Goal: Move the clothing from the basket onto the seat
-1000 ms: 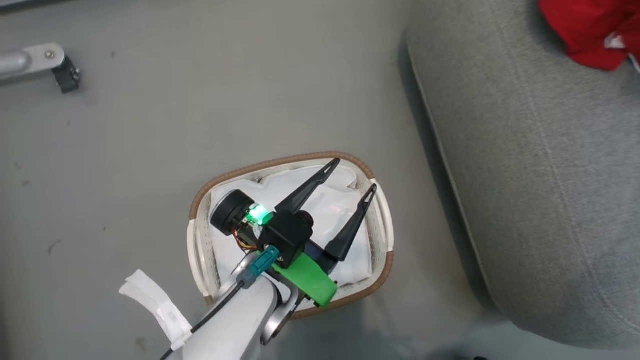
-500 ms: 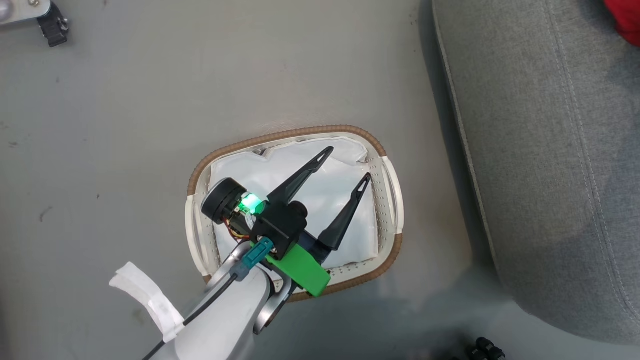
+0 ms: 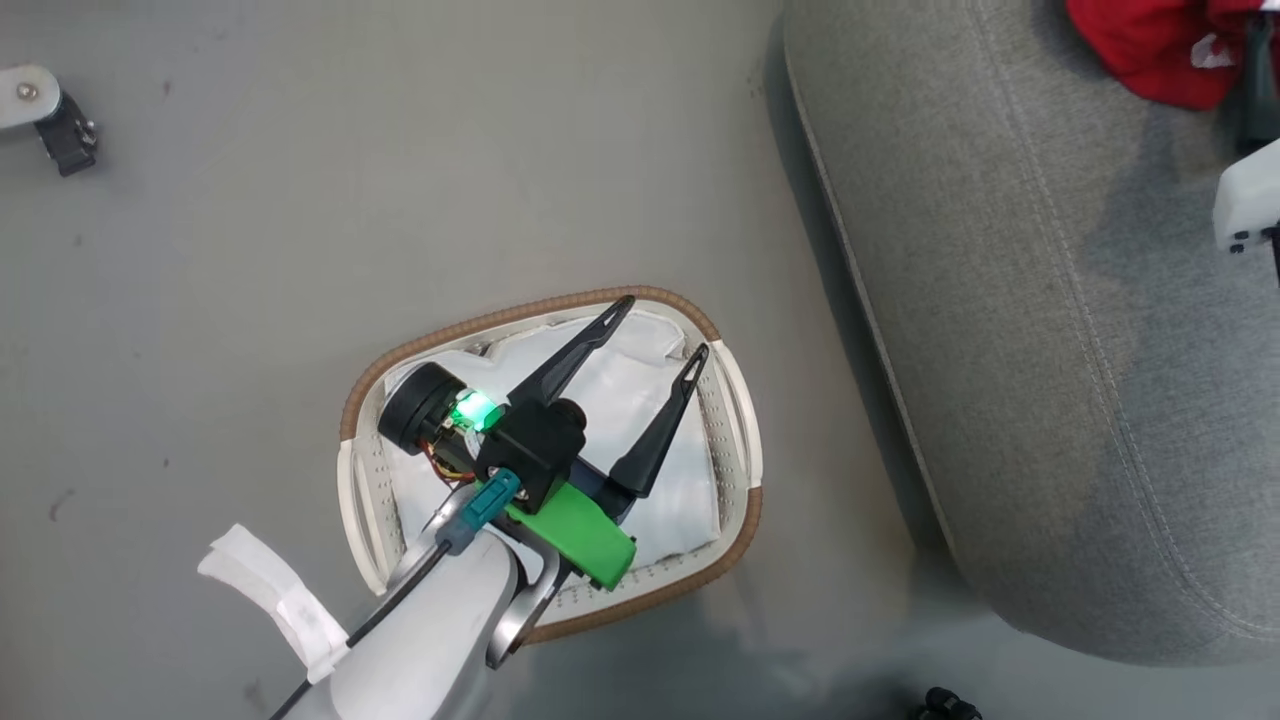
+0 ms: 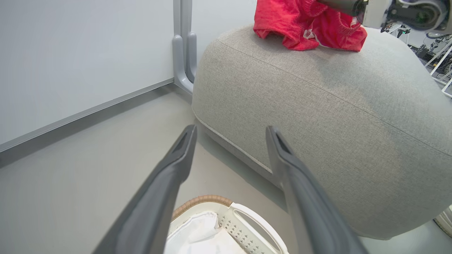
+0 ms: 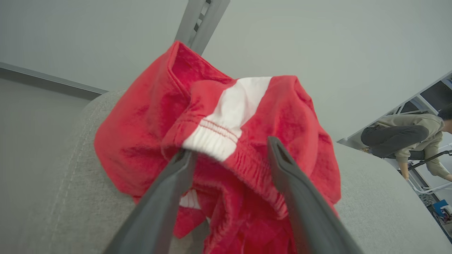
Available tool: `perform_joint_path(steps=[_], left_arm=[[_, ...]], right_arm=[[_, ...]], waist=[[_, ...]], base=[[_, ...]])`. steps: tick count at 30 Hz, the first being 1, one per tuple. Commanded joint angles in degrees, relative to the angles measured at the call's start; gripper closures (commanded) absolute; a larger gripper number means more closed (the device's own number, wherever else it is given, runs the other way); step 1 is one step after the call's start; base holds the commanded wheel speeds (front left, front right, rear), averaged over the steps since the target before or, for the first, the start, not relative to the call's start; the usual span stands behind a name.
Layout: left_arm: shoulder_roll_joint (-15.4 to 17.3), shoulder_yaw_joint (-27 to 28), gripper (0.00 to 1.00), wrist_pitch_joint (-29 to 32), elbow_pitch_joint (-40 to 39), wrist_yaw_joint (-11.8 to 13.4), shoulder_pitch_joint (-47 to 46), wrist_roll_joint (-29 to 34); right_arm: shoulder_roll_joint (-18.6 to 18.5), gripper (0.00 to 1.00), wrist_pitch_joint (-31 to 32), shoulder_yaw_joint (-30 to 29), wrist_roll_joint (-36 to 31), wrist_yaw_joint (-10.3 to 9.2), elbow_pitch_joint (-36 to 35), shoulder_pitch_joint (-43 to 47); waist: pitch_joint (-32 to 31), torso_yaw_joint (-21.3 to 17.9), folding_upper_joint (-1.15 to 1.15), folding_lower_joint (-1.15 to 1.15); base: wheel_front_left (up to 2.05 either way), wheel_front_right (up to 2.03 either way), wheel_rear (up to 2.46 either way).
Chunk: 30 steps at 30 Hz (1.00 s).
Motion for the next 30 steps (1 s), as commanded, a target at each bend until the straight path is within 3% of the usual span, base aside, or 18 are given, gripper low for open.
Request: perform_joint_path(steps=[1,14,20,30], left_arm=[[0.3,0.5,0.00,0.0,0.0,-0.1,0.9,-0.5],[-2.6,6.8,0.00,0.0,0.5,0.8,5.3,-2.8],[-4.1,11.8,0.00,0.0,0.3,2.9,7.7,-3.8],[-5.0,22.5,0.00,0.0,0.0,6.0,12.6,-4.2]], right_arm=[[0.5,0.00,-0.3,0.5,0.4,-0.08,-0.7,2.2],[0.9,0.00,-0.3,6.2,2.5,-0.08,-2.7,7.8],[1.1,0.00,-0.3,8.2,4.1,-0.08,-3.4,8.5],[8.9,0.00,-0.3,8.6,10.3,-0.08,-5.6,11.1]], waist=[[-2.8,-1.5,0.00,0.00],[-14.2,-0.6,0.00,0.00],[-19.6,1.7,0.00,0.00],[-25.3,5.6,0.00,0.00]], base=[[0.00,0.00,0.00],[0.00,0.00,0.00],[0.00,0.00,0.00],[0.00,0.00,0.00]])
